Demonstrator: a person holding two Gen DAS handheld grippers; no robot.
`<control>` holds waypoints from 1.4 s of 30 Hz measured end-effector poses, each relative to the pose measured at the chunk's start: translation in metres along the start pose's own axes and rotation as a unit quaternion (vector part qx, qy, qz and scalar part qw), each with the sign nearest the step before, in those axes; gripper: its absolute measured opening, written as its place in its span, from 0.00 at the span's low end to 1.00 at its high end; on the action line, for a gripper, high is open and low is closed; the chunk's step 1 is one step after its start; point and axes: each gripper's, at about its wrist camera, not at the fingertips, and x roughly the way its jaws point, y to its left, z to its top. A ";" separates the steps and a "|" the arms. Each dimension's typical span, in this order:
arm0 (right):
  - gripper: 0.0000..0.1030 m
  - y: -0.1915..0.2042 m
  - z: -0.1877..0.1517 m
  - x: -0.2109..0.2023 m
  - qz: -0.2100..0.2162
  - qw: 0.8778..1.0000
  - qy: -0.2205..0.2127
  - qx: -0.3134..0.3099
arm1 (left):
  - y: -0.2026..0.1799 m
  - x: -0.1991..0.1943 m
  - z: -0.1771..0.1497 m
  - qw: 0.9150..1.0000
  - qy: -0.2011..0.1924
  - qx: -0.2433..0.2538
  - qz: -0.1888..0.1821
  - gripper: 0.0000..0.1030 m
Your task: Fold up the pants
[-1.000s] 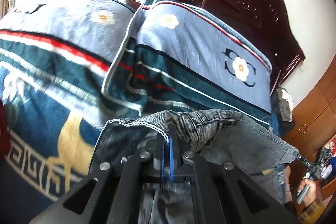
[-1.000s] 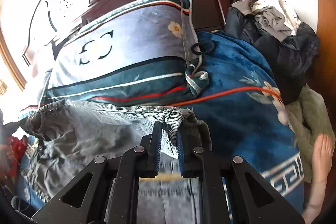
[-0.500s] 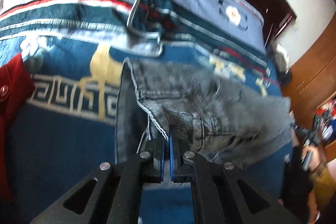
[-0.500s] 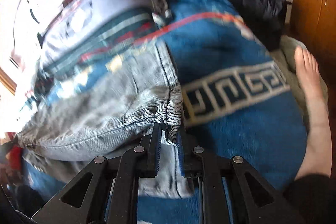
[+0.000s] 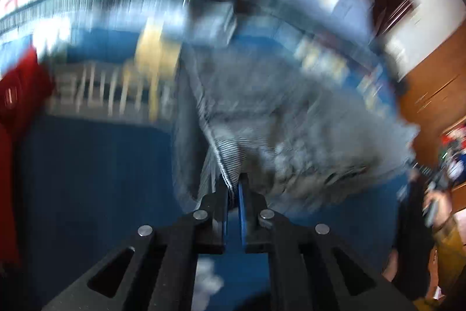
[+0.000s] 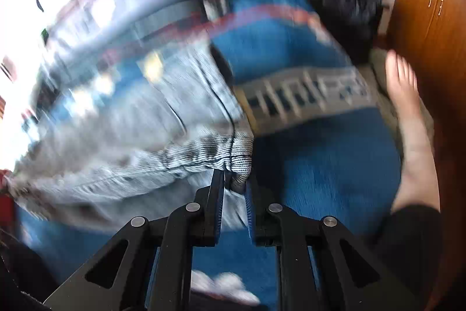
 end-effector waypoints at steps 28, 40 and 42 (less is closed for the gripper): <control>0.58 0.093 -0.047 0.029 0.056 0.996 0.032 -0.060 | -0.170 0.087 -0.018 0.988 0.098 0.121 -0.007 0.32; 0.51 0.212 0.035 0.008 0.223 0.968 -0.004 -0.118 | -0.149 0.045 0.005 0.994 -0.045 0.025 -0.095 0.32; 0.51 0.251 0.046 0.022 0.243 0.959 0.005 -0.143 | -0.145 0.051 0.002 0.994 -0.073 0.017 -0.079 0.32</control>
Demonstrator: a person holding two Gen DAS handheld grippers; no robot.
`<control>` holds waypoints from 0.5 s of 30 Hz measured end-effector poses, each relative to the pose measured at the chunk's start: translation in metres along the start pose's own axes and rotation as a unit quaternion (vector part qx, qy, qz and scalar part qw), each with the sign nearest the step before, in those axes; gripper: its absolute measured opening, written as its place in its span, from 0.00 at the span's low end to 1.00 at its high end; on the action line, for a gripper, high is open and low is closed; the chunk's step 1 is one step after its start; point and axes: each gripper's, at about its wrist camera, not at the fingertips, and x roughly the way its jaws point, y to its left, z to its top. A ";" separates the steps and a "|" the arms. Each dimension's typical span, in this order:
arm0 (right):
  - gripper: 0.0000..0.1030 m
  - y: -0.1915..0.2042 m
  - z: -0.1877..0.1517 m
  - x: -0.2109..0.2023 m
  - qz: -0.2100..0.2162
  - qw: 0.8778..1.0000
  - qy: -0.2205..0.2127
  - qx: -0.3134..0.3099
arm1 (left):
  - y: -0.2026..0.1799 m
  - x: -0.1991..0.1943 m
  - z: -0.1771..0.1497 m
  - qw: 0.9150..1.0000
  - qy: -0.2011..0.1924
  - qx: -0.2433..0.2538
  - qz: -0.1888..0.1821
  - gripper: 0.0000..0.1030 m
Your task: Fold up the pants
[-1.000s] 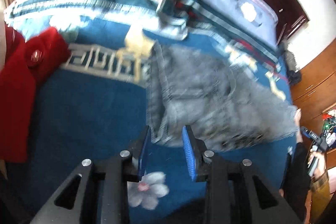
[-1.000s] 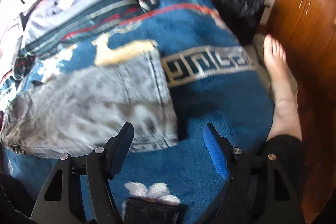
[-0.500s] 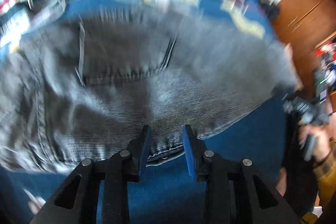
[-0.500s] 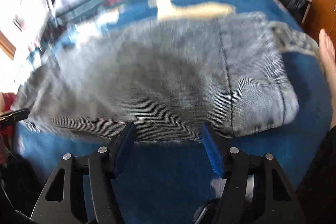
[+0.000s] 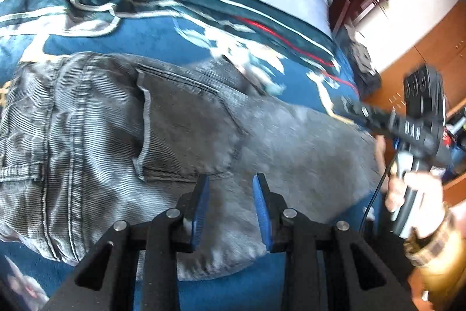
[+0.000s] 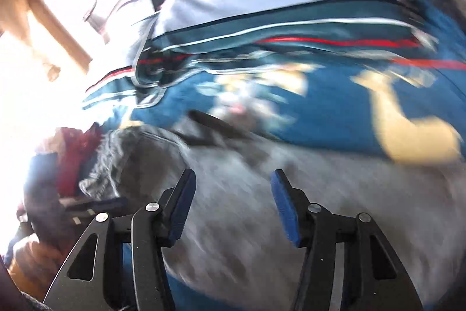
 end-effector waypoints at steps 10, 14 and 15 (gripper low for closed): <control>0.43 0.038 0.068 0.121 0.063 0.995 0.075 0.004 | 0.029 0.012 -0.013 0.995 0.026 -0.062 -0.071 0.32; 0.31 0.045 0.071 0.147 0.056 0.993 0.108 0.000 | 0.030 0.026 -0.015 0.994 0.059 -0.064 -0.064 0.32; 0.31 0.045 0.070 0.151 0.053 0.992 0.116 -0.006 | 0.030 0.027 -0.016 0.994 0.061 -0.065 -0.066 0.32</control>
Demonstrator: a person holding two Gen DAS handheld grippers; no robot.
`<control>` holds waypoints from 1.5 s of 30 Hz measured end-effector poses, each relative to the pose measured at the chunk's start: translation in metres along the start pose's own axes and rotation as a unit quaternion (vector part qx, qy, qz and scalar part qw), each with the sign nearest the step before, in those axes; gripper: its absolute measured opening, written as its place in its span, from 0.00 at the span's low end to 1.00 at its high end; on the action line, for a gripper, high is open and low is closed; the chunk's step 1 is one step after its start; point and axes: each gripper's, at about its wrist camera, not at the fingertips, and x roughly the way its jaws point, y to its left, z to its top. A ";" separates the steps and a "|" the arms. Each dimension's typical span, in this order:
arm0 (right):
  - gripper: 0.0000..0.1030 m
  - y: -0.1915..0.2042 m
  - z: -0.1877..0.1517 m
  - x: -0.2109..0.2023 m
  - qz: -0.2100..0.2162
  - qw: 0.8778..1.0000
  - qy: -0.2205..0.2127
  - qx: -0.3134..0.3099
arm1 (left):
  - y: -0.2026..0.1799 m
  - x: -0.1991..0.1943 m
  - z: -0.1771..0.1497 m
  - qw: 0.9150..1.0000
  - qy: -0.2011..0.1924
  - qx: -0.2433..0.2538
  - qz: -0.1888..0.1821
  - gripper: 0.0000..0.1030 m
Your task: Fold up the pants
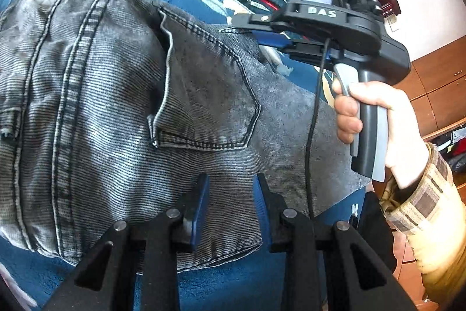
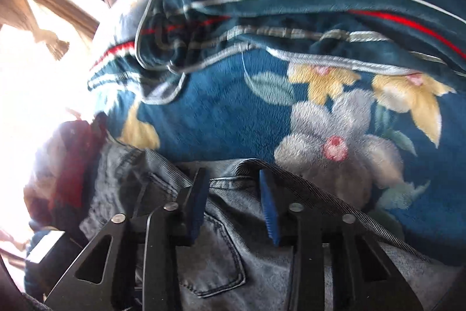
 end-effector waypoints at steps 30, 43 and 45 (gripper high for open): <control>0.11 0.012 0.006 0.032 -0.083 0.994 0.019 -0.064 | 0.007 0.017 0.005 1.000 0.026 -0.014 0.001 0.32; 0.20 0.000 0.011 -0.005 -0.102 0.990 -0.093 -0.019 | 0.013 -0.055 0.016 0.987 -0.160 -0.015 -0.001 0.33; 0.33 0.017 0.009 -0.015 -0.072 0.992 -0.093 -0.037 | 0.024 -0.080 0.014 0.973 -0.225 -0.036 0.029 0.36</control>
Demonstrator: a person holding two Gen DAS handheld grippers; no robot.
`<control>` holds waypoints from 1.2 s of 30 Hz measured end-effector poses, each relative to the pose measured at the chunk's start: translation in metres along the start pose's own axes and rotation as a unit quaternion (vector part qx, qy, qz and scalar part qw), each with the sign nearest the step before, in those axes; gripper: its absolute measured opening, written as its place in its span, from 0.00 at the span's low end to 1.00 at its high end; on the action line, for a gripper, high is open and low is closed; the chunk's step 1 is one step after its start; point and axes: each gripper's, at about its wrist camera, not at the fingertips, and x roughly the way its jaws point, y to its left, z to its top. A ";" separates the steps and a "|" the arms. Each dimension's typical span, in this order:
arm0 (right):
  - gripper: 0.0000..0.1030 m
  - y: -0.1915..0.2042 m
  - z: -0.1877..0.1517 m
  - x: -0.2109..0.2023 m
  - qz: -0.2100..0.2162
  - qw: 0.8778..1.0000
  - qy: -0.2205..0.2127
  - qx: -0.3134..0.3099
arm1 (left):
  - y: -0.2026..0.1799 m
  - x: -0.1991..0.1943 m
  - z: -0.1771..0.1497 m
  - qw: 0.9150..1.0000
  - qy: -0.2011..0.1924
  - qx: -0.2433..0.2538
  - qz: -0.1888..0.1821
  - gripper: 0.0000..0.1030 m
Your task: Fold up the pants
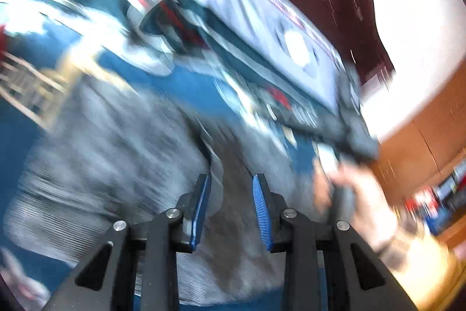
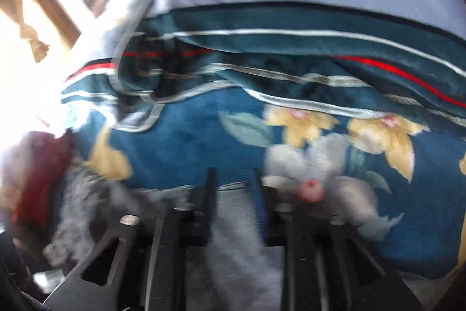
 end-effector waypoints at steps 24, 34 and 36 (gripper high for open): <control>0.22 0.076 0.007 0.086 -0.087 0.978 0.097 -0.164 | 0.061 0.013 -0.008 0.975 0.049 -0.097 0.193 0.13; 0.54 0.023 -0.073 -0.064 -0.023 0.999 0.003 -0.032 | 0.035 0.005 -0.002 0.983 0.016 -0.056 0.173 0.36; 0.54 -0.003 -0.099 -0.086 -0.033 0.999 0.005 -0.007 | 0.018 0.001 -0.001 0.985 0.005 -0.020 0.169 0.36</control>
